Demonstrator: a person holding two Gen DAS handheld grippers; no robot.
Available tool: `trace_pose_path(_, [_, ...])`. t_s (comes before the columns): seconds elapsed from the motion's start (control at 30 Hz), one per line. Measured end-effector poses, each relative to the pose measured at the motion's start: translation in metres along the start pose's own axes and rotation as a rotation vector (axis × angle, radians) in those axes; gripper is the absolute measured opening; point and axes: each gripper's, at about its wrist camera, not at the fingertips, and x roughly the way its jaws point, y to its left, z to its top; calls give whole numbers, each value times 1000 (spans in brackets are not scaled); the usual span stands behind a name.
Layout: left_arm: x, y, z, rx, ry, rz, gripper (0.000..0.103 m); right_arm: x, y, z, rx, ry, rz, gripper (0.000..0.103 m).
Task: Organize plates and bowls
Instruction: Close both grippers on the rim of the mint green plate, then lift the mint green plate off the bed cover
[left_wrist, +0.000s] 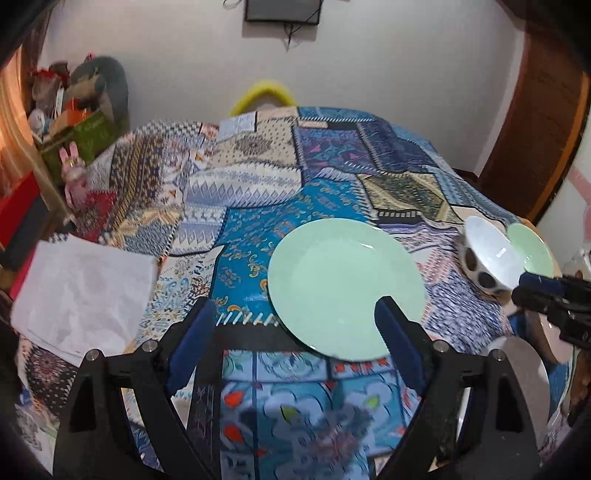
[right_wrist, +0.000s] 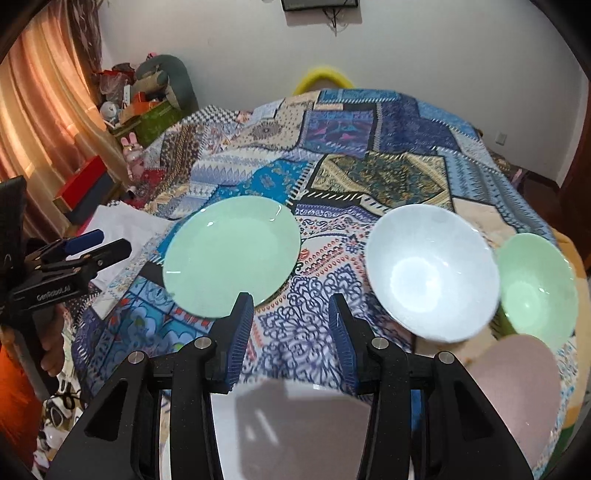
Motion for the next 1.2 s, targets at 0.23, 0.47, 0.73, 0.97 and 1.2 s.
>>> trace_pose_path(0.23, [63, 19, 6, -24, 79, 2, 88, 41, 0, 10, -11, 82, 2, 39])
trace_pose_path(0.47, [101, 29, 7, -18, 118, -7, 73, 79, 11, 18, -53, 164, 3, 39])
trace_pose_path(0.73, [119, 26, 10, 26, 142, -59, 45, 101, 8, 28, -21, 212, 12, 39])
trace_pose_path(0.97, [128, 20, 13, 55, 172, -121, 31, 111, 14, 29, -54, 233, 7, 37])
trace_pose_path(1.2, [129, 22, 12, 42, 181, -151, 31, 114, 20, 26, -102, 228, -28, 32])
